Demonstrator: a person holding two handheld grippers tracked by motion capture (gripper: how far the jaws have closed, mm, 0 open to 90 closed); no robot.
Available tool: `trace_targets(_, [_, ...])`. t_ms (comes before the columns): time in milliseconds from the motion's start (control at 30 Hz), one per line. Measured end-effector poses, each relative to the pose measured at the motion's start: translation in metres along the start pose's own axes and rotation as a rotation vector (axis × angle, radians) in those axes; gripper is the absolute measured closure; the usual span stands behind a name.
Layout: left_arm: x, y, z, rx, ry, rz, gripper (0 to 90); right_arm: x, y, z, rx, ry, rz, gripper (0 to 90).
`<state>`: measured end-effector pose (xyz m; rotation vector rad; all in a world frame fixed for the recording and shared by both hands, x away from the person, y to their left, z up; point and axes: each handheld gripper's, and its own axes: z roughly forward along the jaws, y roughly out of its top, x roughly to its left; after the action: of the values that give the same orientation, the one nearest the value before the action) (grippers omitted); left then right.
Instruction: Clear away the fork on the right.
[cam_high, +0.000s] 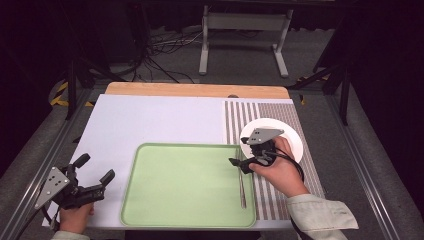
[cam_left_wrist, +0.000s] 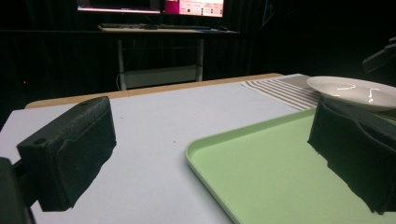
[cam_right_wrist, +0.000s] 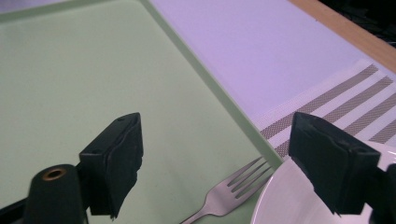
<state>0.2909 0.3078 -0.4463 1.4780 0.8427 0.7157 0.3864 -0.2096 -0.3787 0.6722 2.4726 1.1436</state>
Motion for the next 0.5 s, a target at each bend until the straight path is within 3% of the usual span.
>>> trace_targets(167, [0.000,0.000,0.000,0.000,0.001,-0.004,1.4,0.001,-0.002,-0.016,-0.062,-0.013,-0.014,17.6])
trace_targets(500, [0.000,0.000,0.000,-0.004,0.003,-0.006,1.4,0.001,-0.019,-0.045,-0.157,-0.049,0.012,17.7])
